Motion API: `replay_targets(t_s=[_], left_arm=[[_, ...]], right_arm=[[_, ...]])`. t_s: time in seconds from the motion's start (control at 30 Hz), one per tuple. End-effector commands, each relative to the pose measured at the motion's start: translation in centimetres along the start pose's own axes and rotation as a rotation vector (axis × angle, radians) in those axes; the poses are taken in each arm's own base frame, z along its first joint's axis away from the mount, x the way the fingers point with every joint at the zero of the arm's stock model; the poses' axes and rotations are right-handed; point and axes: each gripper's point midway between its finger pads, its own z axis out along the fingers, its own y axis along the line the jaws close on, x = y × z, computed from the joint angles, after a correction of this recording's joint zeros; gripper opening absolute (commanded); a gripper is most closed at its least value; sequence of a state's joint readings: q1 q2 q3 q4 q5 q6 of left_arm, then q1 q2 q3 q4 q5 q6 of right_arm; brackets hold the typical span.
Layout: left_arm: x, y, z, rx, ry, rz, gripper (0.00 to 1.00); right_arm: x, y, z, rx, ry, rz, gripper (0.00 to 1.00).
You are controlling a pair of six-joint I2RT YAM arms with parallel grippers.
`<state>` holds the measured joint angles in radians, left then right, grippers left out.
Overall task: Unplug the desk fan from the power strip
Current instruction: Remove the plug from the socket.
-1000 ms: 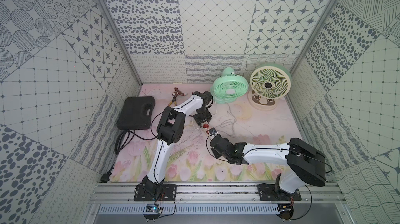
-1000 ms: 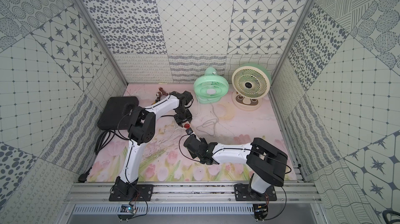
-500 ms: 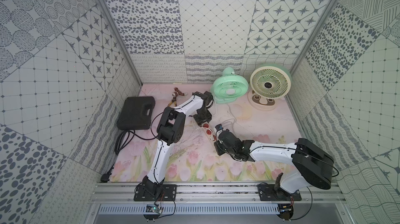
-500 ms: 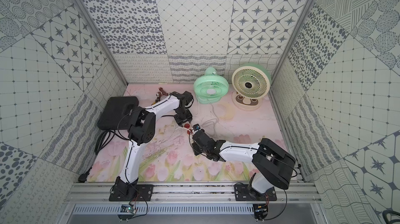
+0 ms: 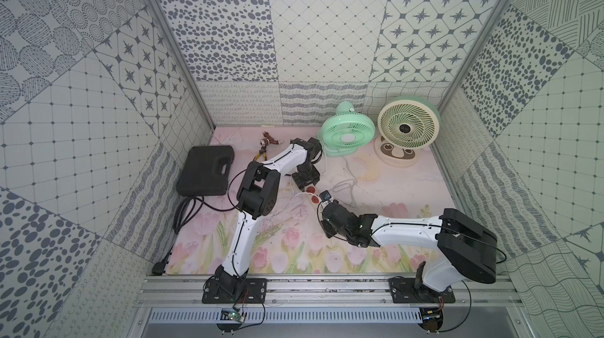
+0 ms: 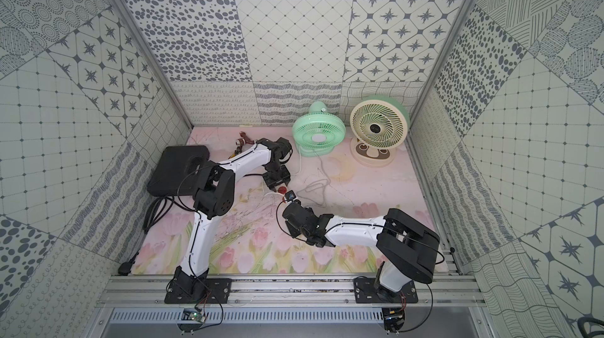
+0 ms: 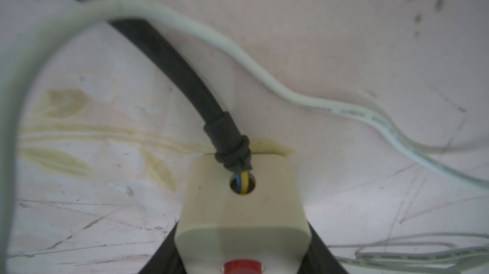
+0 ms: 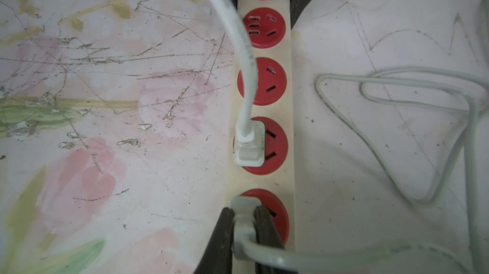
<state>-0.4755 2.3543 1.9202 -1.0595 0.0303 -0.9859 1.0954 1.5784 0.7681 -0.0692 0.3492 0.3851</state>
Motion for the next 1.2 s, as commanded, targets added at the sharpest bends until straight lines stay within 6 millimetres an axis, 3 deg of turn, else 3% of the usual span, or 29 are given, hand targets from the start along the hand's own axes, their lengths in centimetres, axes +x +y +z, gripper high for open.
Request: replay_targets(t_s=[0.0, 0.23, 0.67, 0.83, 1.17], left_arm=[[1.2, 5.2, 3.4, -0.241, 0.056, 0.015, 0.00], [1.1, 5.3, 3.6, -0.247, 0.060, 0.017, 0.00], [1.2, 5.6, 3.9, -0.256, 0.062, 0.019, 0.00], [1.3, 5.6, 3.9, -0.255, 0.062, 0.019, 0.00], [1.2, 5.6, 3.8, -0.253, 0.059, 0.018, 0.00]], right_arm=[[0.0, 1.4, 0.2, 0.034, 0.001, -0.115, 0.00], [0.3, 2.8, 0.4, 0.080, -0.001, -0.231, 0.00], [-0.2, 3.4, -0.2, 0.037, -0.017, -0.192, 0.00], [-0.3, 2.8, -0.5, 0.002, -0.015, -0.111, 0.00], [-0.3, -0.3, -0.4, -0.116, -0.005, 0.184, 0.00]])
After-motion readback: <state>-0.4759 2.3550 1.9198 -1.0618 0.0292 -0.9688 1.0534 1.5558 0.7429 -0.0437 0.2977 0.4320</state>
